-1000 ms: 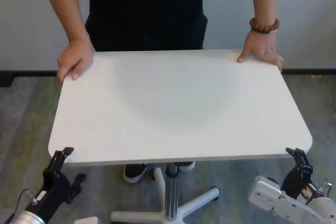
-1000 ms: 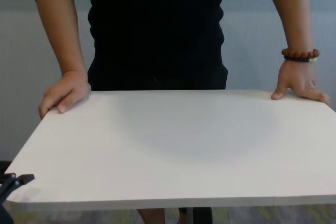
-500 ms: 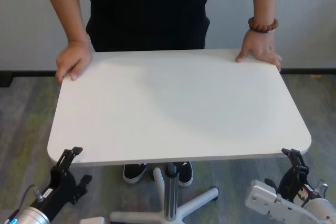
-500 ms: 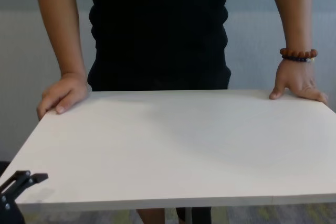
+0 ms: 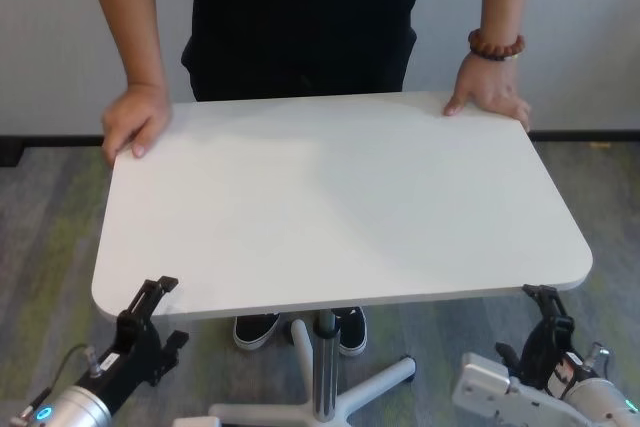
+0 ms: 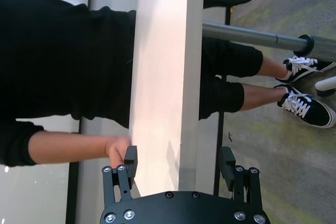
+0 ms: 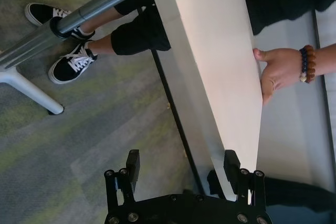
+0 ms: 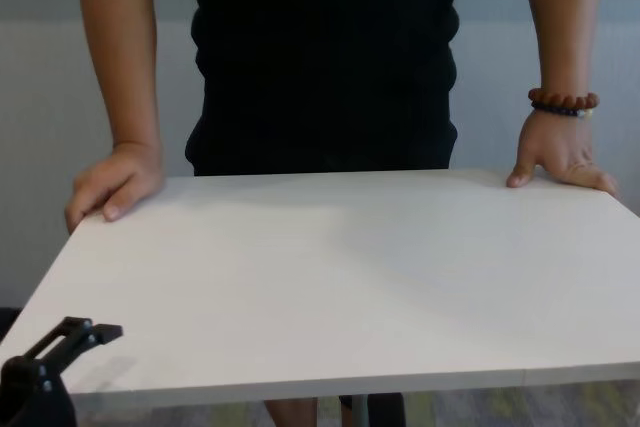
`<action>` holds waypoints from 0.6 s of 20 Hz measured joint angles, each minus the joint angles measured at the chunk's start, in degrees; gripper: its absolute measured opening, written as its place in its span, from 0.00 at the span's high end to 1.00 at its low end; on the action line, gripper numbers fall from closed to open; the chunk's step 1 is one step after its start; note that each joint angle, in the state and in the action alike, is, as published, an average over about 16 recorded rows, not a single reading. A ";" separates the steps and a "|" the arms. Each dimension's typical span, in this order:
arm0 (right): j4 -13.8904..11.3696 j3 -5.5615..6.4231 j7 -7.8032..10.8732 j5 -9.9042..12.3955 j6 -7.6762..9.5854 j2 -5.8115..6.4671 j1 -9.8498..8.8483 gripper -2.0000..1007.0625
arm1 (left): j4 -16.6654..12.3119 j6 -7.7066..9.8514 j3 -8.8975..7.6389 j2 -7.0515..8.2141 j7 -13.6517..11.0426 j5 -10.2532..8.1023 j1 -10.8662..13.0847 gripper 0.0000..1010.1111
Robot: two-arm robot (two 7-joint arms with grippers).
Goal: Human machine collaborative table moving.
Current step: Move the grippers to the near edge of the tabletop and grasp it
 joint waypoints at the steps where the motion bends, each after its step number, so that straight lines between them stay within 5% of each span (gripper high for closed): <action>1: 0.16 -0.18 -0.01 -0.57 0.10 -0.09 0.13 0.01 | 0.00 0.15 0.09 -0.19 -0.33 0.38 -0.20 0.01; 12: 1.72 -1.74 -0.69 -7.29 1.21 -0.86 1.87 0.01 | 1.11 0.90 0.59 -2.92 -2.84 3.08 -2.44 0.01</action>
